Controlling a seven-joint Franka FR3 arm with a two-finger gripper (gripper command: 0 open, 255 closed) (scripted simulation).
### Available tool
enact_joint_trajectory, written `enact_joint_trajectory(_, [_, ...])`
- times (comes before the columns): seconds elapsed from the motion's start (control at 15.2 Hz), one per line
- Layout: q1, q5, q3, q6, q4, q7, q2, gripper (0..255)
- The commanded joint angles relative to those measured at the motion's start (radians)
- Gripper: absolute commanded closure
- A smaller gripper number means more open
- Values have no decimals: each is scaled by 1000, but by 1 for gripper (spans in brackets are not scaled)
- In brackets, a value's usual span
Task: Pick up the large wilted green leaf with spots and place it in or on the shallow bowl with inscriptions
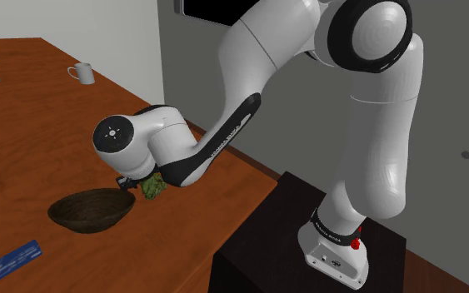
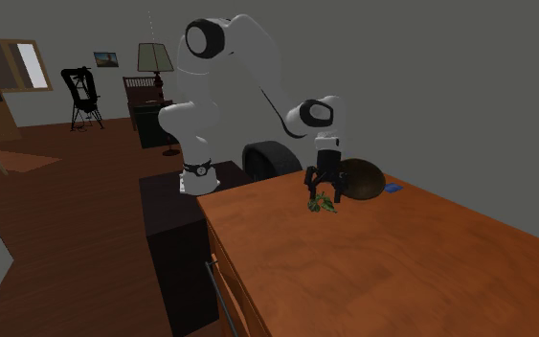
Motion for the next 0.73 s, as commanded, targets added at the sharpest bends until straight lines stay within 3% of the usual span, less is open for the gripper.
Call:
enact_joint_trajectory(0.0, [0, -11, -5, 9, 0, 7, 11, 0])
enact_joint_trajectory(0.46, [0, -11, -5, 9, 0, 7, 11, 0])
enact_joint_trajectory(0.53, [0, -12, -5, 10, -1, 8, 11, 255])
enact_joint_trajectory(0.66, [0, -12, -5, 10, -1, 7, 11, 255])
